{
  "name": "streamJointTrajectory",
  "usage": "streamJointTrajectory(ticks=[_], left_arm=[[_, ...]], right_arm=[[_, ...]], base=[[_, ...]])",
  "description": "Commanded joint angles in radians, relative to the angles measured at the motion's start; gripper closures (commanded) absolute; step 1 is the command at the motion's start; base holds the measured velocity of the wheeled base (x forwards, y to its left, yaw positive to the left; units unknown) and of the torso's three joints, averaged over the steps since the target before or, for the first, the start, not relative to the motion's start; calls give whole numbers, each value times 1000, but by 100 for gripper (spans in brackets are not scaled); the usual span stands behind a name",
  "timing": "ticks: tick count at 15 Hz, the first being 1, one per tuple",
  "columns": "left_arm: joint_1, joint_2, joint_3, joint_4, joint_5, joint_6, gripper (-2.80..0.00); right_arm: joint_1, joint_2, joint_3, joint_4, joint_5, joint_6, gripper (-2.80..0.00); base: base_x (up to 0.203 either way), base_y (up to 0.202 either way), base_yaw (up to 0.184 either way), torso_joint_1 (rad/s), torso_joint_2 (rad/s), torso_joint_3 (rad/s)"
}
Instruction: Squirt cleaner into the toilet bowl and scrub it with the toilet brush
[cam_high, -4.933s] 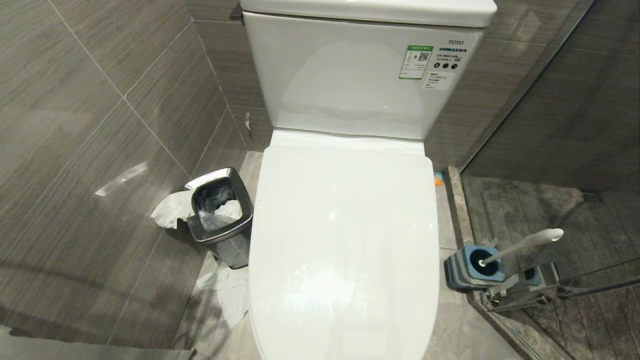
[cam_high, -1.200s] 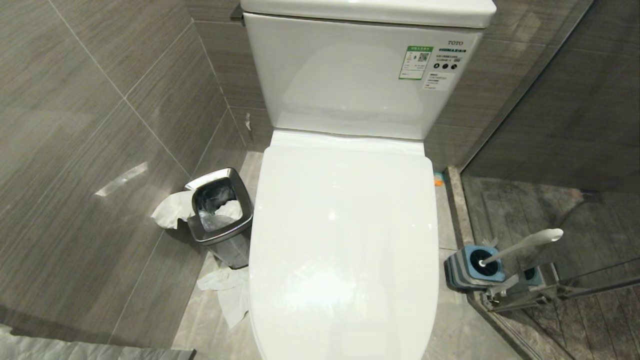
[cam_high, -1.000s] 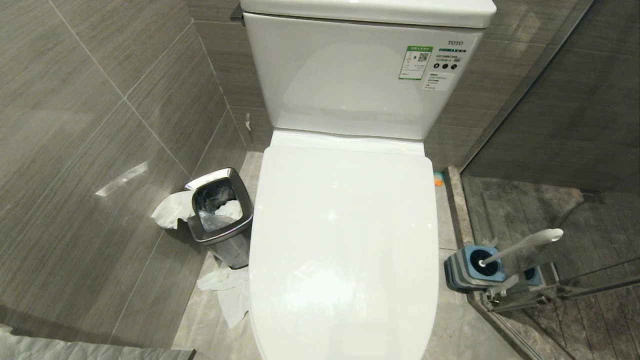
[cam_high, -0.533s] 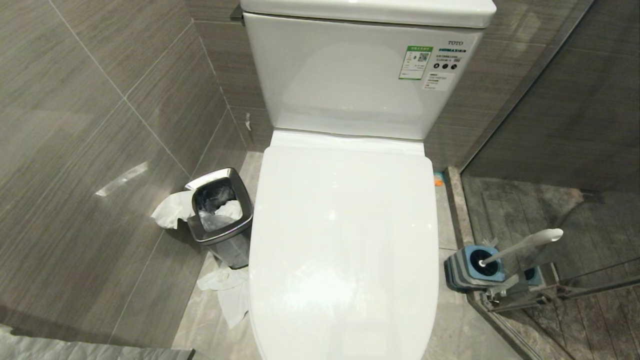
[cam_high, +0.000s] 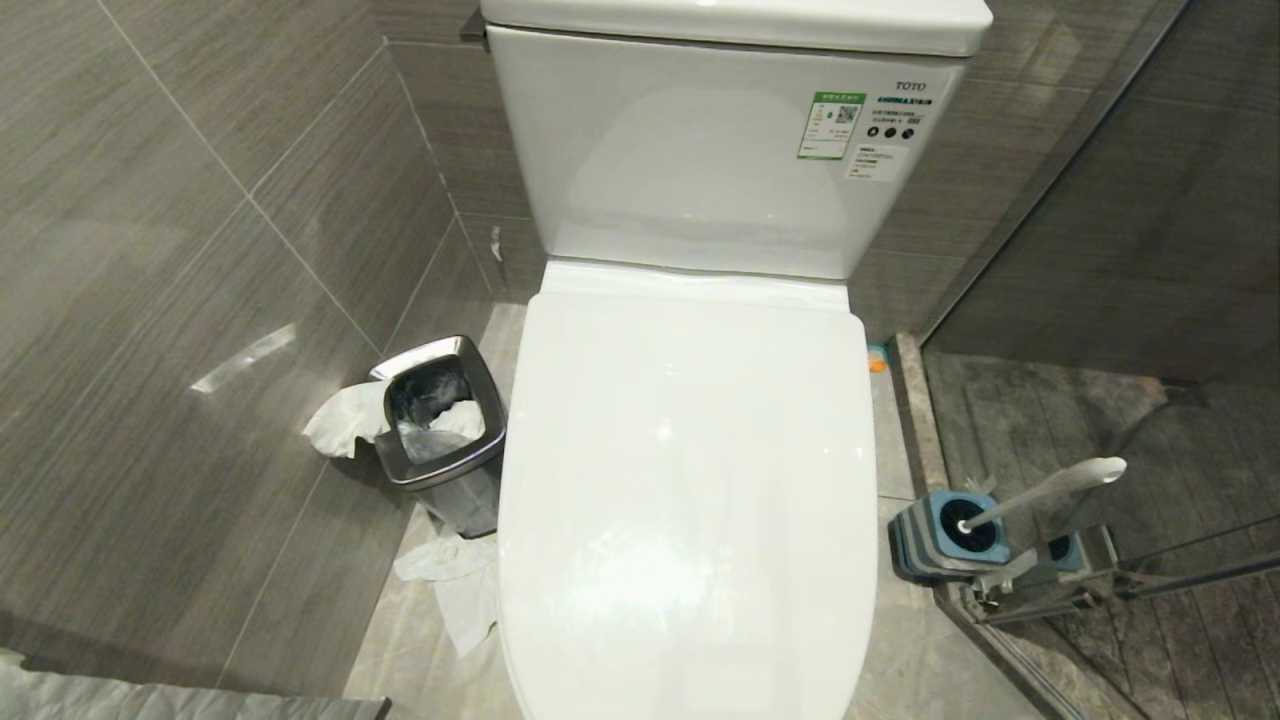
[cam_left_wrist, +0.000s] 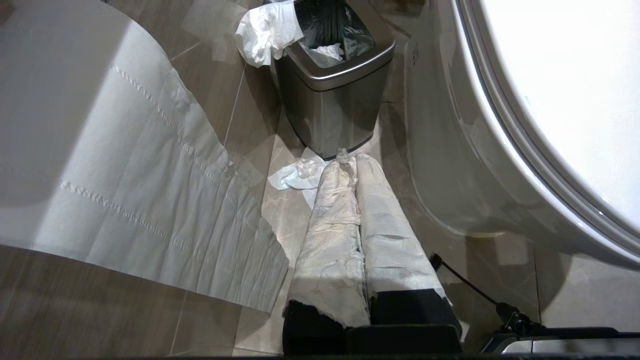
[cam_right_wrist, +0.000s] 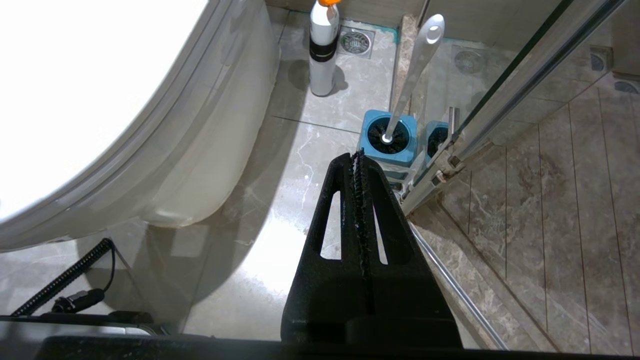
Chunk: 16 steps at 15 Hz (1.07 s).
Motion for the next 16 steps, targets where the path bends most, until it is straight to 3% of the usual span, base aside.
streamJointTrajectory(ticks=[1, 16], left_arm=[[0, 2, 1, 0, 0, 0, 0], [0, 1, 4, -9, 0, 0, 0]], right_arm=[[0, 1, 0, 1, 0, 0, 0], [0, 1, 0, 1, 0, 0, 0]], base=[[0, 0, 0, 0, 0, 0], [0, 0, 0, 0, 0, 0]])
